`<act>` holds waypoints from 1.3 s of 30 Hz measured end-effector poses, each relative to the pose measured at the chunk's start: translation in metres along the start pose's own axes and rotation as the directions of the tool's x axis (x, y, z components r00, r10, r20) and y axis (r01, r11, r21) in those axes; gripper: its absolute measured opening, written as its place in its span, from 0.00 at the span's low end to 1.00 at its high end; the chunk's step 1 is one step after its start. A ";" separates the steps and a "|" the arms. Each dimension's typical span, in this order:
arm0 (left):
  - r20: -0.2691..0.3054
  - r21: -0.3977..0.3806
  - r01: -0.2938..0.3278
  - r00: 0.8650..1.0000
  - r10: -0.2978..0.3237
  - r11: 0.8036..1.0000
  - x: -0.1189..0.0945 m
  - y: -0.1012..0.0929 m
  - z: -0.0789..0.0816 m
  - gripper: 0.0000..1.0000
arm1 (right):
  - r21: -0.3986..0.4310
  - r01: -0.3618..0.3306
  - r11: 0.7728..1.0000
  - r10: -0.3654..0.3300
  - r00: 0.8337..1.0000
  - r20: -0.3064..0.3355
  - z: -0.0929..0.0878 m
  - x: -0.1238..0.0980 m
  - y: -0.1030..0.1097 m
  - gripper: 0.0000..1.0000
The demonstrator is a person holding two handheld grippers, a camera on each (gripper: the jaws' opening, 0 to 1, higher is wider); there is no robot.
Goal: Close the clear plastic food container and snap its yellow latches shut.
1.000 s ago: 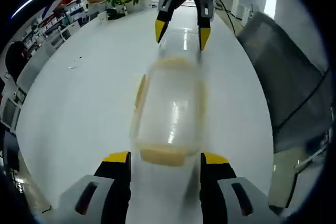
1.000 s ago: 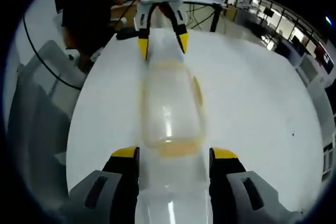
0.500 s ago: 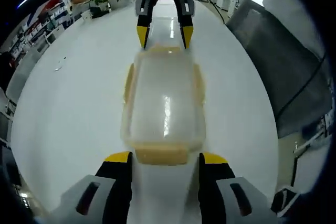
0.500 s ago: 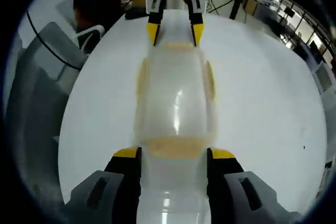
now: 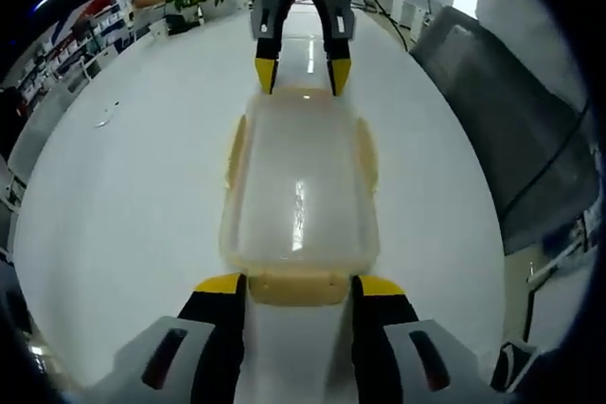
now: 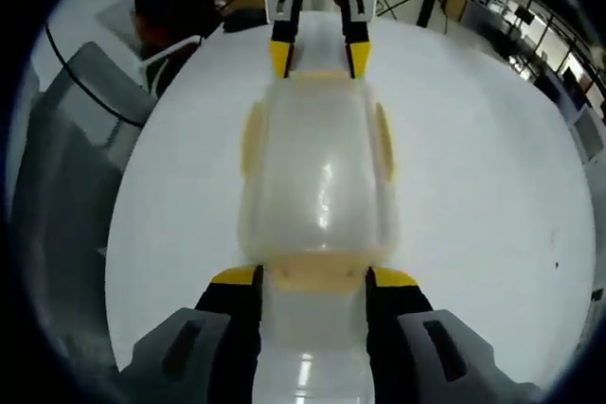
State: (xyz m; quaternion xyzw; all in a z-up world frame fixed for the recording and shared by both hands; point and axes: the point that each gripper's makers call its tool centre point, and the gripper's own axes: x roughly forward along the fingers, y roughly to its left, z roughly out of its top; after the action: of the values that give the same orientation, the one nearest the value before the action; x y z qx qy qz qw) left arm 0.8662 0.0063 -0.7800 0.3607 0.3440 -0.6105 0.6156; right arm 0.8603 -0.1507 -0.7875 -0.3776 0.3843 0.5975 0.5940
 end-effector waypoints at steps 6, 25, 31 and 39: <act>0.006 0.004 0.003 1.000 -0.003 1.000 0.000 0.000 0.000 0.34 | 0.002 0.003 1.000 -0.002 1.000 -0.011 0.000 0.000 0.000 0.38; -0.016 -0.019 -0.002 1.000 0.002 1.000 -0.004 -0.004 -0.002 0.33 | -0.008 0.011 1.000 -0.011 1.000 -0.004 0.007 -0.006 -0.002 0.36; -0.029 -0.021 -0.019 0.999 0.018 1.000 -0.021 -0.007 0.005 0.33 | -0.020 0.018 1.000 -0.018 1.000 0.012 0.014 -0.017 0.000 0.36; -0.045 -0.016 -0.047 0.998 0.046 0.999 -0.049 -0.009 0.027 0.33 | -0.041 0.029 0.999 -0.027 0.999 0.044 0.023 -0.048 0.002 0.36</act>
State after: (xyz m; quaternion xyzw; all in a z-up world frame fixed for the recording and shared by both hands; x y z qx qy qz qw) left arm 0.8558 0.0073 -0.7244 0.3769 0.3545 -0.5847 0.6248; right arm 0.8592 -0.1495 -0.7342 -0.3819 0.3535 0.6050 0.6027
